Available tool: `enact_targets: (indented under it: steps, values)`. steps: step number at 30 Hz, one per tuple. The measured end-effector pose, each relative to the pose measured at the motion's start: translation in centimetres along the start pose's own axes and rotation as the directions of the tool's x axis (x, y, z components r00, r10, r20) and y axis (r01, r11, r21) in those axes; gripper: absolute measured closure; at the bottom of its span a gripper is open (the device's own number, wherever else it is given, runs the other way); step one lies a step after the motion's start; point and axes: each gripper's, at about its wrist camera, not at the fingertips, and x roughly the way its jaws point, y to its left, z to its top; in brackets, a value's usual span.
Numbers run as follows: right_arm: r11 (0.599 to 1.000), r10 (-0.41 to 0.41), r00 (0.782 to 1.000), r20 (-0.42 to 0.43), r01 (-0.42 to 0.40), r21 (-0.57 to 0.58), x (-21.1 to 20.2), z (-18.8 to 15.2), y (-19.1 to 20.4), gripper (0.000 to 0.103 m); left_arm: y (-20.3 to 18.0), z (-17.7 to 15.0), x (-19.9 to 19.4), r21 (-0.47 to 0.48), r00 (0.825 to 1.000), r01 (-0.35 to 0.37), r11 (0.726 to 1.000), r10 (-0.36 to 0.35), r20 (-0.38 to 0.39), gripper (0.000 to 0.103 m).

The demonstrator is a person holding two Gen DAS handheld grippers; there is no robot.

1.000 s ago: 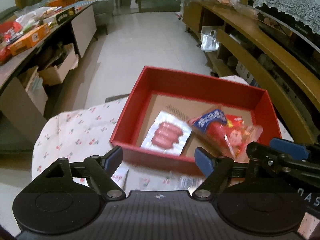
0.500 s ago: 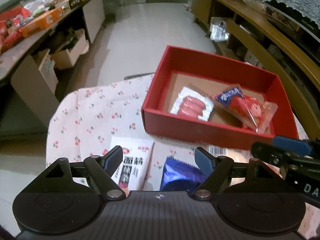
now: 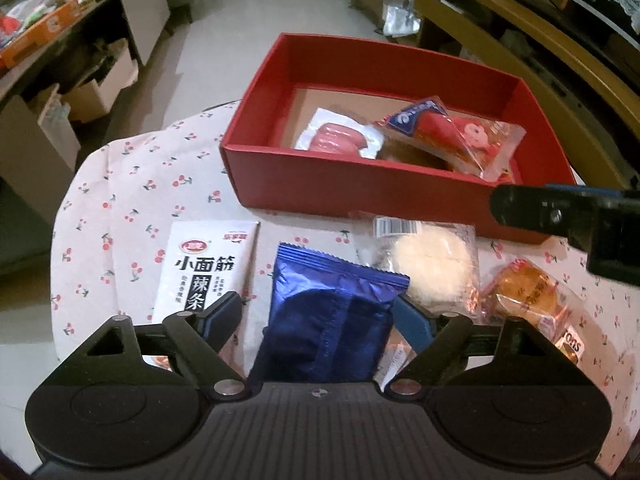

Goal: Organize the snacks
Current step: 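Withdraw both tools from the box toward the remaining snacks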

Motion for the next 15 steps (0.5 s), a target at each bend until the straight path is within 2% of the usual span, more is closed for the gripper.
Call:
enact_targets:
  steps: [9, 15]
  values:
    - [1.0, 0.004, 1.0, -0.004, -0.004, -0.002, -0.2, -0.1, -0.2, 0.049, -0.7, -0.5, 1.6, 0.04, 1.0, 0.004, 0.999, -0.003, -0.029, 0.014]
    - [1.0, 0.003, 1.0, -0.004, -0.003, -0.001, -0.2, -0.1, -0.4, 0.048, -0.5, -1.1, 2.9, 0.026, 0.997, 0.006, 1.0, -0.004, -0.073, 0.017]
